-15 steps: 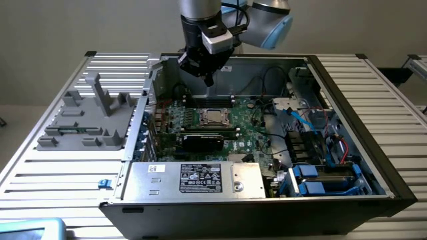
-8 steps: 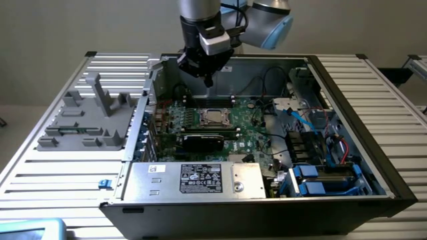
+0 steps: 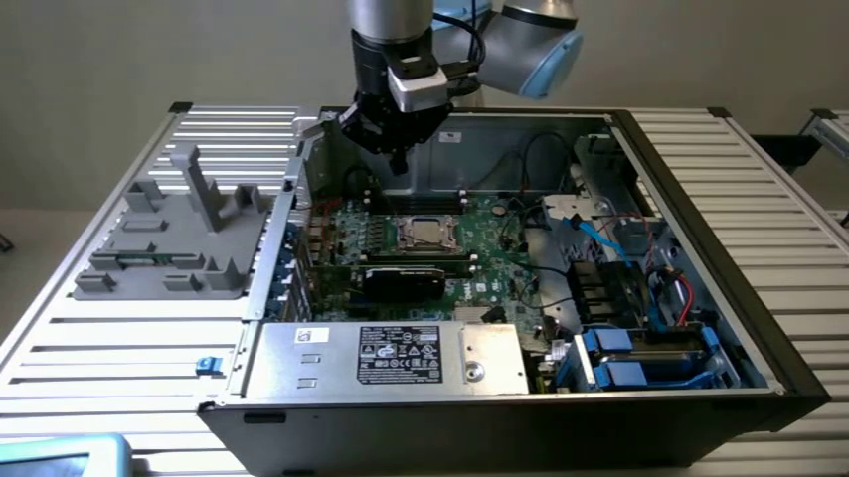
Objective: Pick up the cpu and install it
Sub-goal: 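Install the first cpu locking lever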
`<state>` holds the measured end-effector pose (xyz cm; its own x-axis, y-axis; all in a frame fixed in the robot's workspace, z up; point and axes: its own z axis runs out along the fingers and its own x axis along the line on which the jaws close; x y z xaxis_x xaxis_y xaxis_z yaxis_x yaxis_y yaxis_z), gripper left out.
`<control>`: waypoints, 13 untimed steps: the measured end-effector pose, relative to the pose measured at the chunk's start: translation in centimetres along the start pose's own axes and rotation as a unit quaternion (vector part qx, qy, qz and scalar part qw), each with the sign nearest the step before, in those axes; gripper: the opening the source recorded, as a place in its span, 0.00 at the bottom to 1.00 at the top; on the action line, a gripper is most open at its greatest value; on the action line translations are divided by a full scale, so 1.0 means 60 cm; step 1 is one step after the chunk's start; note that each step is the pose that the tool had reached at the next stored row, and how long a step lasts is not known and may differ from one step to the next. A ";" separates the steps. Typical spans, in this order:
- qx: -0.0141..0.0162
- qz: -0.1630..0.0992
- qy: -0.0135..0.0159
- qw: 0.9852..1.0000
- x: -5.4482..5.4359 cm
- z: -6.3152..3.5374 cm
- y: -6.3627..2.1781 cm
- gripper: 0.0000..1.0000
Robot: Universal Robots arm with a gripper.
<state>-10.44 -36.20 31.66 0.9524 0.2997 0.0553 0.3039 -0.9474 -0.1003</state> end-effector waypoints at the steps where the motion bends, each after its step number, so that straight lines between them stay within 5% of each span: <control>1: 0.000 0.000 0.000 1.000 0.000 0.000 0.000 0.11; 9: 0.001 0.000 -0.002 1.000 -0.005 0.004 -0.001 0.11; 13: 0.004 0.001 -0.008 1.000 -0.011 0.009 -0.002 0.11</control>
<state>-11.07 -36.20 31.11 0.9534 0.2992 0.0389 0.3017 -0.9472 -0.1085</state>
